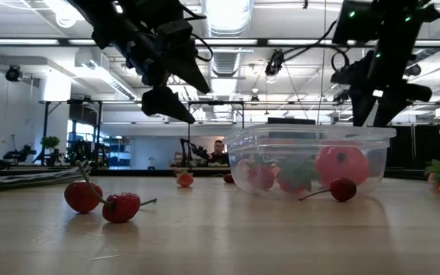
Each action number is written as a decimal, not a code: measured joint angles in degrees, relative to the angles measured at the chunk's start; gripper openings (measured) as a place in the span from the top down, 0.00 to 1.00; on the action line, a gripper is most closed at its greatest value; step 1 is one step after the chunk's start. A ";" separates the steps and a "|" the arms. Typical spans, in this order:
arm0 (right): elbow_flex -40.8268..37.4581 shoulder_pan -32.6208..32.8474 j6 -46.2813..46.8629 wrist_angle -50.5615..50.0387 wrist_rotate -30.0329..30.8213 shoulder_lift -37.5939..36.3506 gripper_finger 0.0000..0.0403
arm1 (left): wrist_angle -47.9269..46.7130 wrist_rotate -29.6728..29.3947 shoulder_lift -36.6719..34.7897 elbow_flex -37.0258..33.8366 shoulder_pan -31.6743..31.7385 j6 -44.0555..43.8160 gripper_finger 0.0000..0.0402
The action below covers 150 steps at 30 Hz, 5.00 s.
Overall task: Pick and placing Produce into tupperware
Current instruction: Put the strawberry into the transparent bin
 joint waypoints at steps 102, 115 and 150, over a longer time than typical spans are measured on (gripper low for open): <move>11.42 -12.05 -26.40 4.36 -25.74 21.37 0.65 | -2.69 -3.53 -0.11 -0.02 1.45 -0.89 0.07; 11.45 6.83 -19.95 16.43 -27.00 18.81 0.61 | -3.69 -2.54 -0.11 -0.07 0.17 0.57 0.07; 42.87 8.69 -17.04 -18.97 15.62 17.83 0.35 | -9.13 -6.17 5.95 -0.20 -0.52 33.07 0.09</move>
